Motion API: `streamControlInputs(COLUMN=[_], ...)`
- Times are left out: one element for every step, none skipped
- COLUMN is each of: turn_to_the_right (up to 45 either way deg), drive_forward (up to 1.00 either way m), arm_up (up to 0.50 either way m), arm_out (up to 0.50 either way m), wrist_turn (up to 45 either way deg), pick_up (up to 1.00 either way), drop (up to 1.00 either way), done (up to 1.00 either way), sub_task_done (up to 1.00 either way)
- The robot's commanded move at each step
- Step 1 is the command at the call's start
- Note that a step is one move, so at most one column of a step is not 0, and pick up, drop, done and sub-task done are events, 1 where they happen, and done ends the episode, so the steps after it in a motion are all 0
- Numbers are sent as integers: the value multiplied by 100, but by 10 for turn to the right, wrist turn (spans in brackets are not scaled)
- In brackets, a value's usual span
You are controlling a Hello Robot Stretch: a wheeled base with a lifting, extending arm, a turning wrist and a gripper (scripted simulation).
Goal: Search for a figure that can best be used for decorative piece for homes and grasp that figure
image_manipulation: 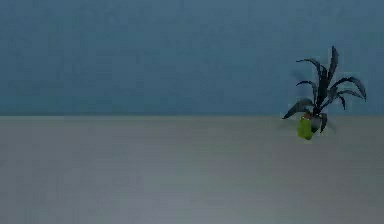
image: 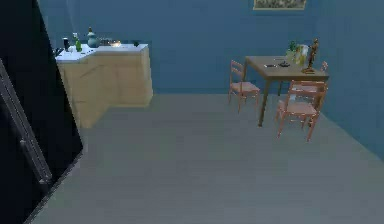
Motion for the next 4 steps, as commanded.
streamControlInputs(turn_to_the_right=[360, 0, 0, -450], drive_forward=[0, 100, 95, 0], arm_up=[0, 0, 0, 0], arm_out=[0, 0, 0, 0], wrist_turn=[0, 0, 0, 0], pick_up=[0, 0, 0, 0], drop=[0, 0, 0, 0], done=[0, 0, 0, 0], sub_task_done=[0, 0, 0, 0])
